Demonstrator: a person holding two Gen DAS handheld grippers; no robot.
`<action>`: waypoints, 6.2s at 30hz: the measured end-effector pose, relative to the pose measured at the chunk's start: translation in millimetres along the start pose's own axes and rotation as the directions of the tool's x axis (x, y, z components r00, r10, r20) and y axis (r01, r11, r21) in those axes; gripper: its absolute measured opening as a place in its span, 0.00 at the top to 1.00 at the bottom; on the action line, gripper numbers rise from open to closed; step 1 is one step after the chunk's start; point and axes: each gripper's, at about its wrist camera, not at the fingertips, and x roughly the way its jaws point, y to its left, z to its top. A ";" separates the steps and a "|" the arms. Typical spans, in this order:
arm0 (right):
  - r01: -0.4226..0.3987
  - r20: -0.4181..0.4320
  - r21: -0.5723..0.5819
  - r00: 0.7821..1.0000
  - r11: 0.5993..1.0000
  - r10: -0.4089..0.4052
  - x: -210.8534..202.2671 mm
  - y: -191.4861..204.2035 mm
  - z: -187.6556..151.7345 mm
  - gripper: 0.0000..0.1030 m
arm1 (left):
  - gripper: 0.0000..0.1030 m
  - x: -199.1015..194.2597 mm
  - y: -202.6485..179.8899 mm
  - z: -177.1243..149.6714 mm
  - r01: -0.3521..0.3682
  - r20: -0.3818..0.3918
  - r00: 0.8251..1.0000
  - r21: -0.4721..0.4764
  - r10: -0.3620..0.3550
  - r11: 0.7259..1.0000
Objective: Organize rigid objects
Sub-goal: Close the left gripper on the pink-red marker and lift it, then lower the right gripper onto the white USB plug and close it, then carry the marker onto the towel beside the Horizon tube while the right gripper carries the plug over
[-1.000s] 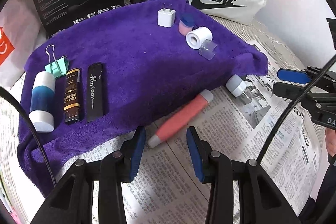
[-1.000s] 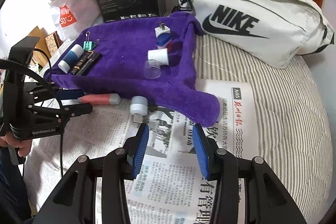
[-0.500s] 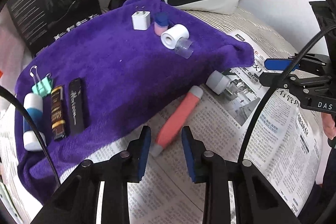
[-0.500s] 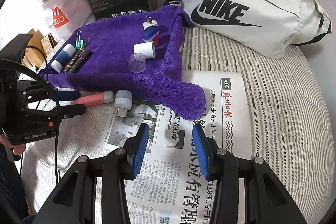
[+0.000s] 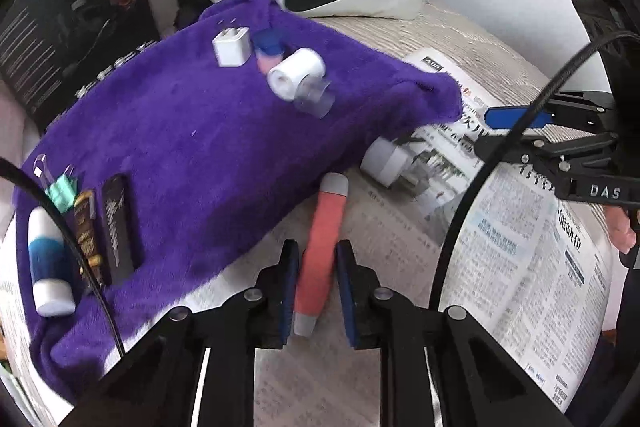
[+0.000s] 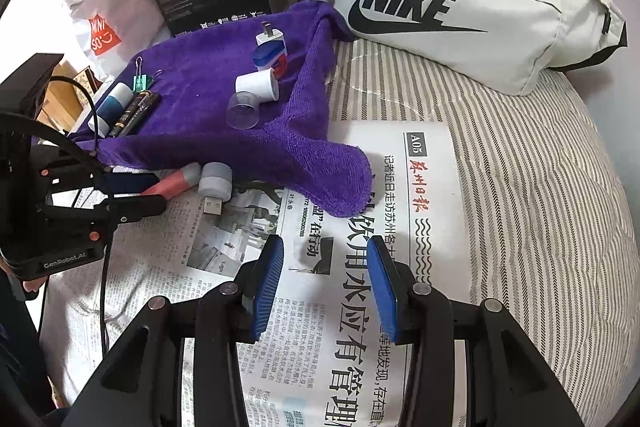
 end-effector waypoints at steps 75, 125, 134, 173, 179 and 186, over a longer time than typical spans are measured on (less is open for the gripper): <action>0.009 0.095 -0.178 0.995 0.984 0.008 39.9 85.8 11.3 0.57 | 0.70 -45.4 45.8 -102.0 -0.167 0.163 0.958 -0.346 0.235 0.923; 0.091 0.139 -0.144 0.988 0.985 -0.071 21.7 75.8 -16.9 0.77 | 0.84 -43.4 45.4 -101.4 -0.157 0.158 0.962 -0.346 0.223 0.925; 0.060 0.169 -0.165 0.985 0.984 -0.032 -5.1 85.0 -4.7 0.77 | 0.84 -59.8 49.3 -101.9 -0.128 0.178 0.962 -0.368 0.205 0.921; -0.035 0.147 -0.188 0.987 0.982 0.063 28.0 92.7 86.1 0.77 | 0.84 -64.4 102.2 -26.1 -0.089 0.226 0.953 -0.434 0.204 0.897; -0.063 0.085 -0.215 0.993 0.975 0.083 54.0 102.4 92.6 0.77 | 0.84 -52.5 109.6 -20.9 -0.082 0.211 0.958 -0.442 0.192 0.893; -0.064 0.027 -0.217 0.997 0.974 0.072 76.7 104.8 94.4 0.77 | 0.84 -49.5 115.8 -21.4 -0.075 0.210 0.960 -0.446 0.186 0.892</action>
